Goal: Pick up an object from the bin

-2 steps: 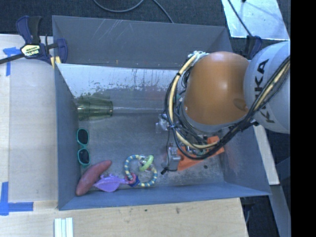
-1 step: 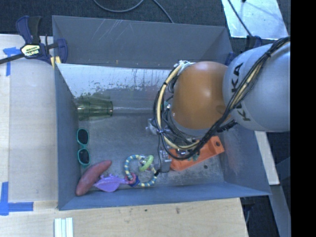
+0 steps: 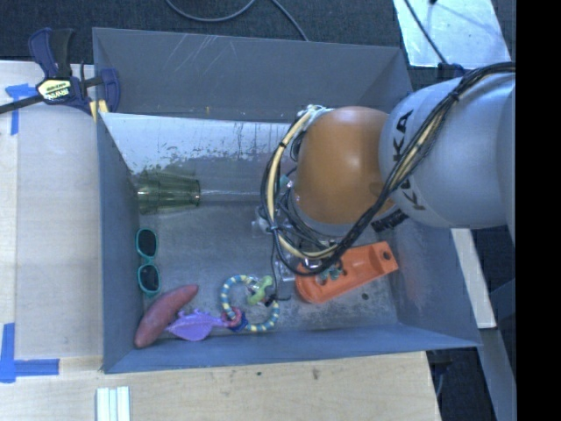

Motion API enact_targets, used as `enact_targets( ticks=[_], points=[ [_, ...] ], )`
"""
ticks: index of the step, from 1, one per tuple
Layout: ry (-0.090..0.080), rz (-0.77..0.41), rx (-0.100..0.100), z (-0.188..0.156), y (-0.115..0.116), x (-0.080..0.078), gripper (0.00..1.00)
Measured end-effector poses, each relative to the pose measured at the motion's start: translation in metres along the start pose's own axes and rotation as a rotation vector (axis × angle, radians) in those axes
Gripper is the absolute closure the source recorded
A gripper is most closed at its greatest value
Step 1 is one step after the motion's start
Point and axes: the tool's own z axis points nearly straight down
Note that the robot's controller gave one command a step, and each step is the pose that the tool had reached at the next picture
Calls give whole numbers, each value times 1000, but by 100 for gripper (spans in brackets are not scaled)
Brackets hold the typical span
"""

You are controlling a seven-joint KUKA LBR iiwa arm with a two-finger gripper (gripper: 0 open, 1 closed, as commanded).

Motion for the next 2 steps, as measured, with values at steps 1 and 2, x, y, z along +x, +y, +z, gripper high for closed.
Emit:
enact_targets(
  ticks=[1, 2],
  points=[
    [-2, 42, 0, 29, 13, -4, 0],
    [-1, 4, 0, 72, 9, -6, 0]
  ],
)
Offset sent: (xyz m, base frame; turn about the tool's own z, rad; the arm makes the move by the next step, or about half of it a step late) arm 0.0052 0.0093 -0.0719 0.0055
